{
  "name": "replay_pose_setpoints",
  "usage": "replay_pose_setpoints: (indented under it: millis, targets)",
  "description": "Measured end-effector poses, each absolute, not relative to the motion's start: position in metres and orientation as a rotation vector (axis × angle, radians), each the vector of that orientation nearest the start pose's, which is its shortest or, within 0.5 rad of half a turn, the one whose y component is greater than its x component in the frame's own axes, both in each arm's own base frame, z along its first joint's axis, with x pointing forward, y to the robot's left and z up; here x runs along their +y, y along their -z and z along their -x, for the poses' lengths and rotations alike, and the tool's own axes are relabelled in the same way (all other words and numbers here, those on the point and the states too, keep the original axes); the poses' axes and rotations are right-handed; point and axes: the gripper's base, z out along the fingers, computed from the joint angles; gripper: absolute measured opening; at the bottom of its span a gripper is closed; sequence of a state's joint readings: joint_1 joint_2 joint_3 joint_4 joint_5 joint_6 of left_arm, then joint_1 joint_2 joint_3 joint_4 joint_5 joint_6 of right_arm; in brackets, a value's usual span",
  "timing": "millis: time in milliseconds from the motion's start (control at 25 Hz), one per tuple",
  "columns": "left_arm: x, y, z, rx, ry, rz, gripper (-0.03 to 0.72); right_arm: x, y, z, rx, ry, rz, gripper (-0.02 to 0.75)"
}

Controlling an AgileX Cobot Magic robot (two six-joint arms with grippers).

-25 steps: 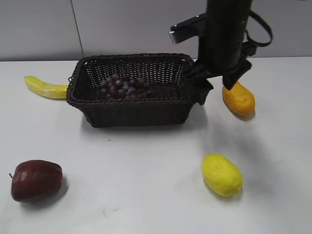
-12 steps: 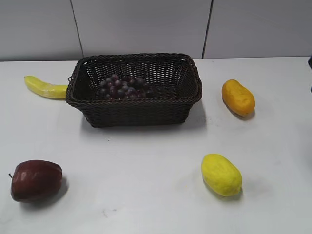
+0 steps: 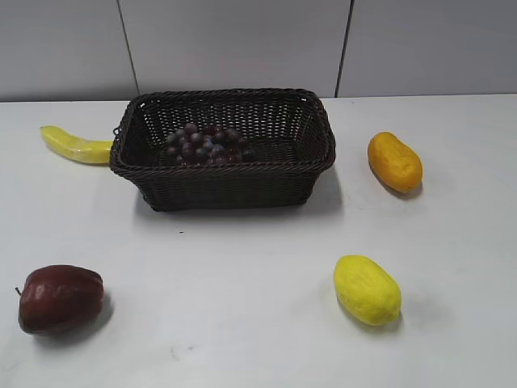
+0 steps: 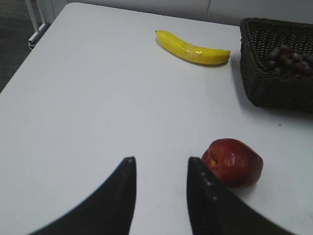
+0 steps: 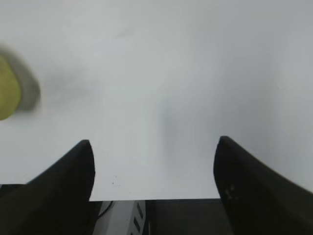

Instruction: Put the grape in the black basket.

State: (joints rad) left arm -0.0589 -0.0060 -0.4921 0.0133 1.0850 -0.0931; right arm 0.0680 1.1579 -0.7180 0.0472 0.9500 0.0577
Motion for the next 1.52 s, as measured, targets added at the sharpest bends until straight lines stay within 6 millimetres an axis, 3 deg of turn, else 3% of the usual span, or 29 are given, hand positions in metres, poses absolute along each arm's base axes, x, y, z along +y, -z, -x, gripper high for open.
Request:
replay_pose_setpoints:
  millis: [400,920,1520]
  targets:
    - [0.001,-0.273,0.006,2.071,0.077,0.036,0.282,0.012,-0.241,-0.111,2.784,-0.111,-0.015,0.573]
    - [0.001,-0.273,0.006,2.071,0.077,0.036,0.28,0.008,-0.273,-0.048,2.361,-0.141,0.002,0.573]
    - [0.001,-0.273,0.006,2.071,0.077,0.036,0.263,0.005,-0.279,0.003,2.037,-0.155,0.013,0.573]
